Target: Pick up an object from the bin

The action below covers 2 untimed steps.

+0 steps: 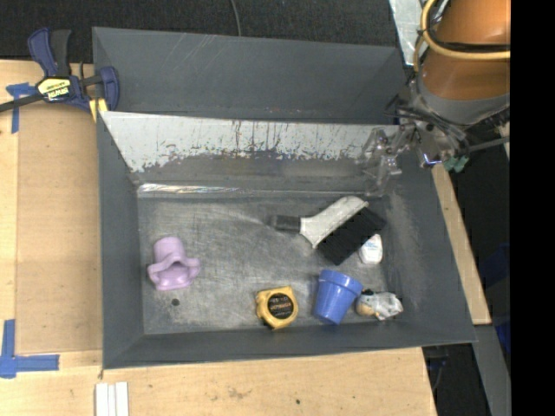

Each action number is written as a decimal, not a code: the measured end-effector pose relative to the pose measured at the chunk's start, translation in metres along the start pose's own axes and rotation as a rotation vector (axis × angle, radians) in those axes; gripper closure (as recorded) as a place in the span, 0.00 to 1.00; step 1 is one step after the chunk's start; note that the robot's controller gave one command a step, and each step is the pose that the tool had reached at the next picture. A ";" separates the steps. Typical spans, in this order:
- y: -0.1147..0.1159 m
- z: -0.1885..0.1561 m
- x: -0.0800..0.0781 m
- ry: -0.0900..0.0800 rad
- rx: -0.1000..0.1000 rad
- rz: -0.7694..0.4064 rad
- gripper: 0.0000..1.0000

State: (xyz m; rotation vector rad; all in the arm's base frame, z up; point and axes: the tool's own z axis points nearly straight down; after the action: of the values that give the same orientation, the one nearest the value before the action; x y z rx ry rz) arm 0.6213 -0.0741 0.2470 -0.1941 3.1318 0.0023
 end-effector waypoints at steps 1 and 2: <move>-0.003 0.019 0.003 -0.012 0.008 -0.067 1.00; 0.030 0.080 0.045 0.002 0.001 0.043 0.00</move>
Offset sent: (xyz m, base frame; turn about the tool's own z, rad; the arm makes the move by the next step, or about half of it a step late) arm -0.0488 0.0242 -0.0800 0.0431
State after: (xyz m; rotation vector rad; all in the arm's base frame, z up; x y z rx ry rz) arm 0.5729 -0.0499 0.1668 -0.1261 3.1370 0.0007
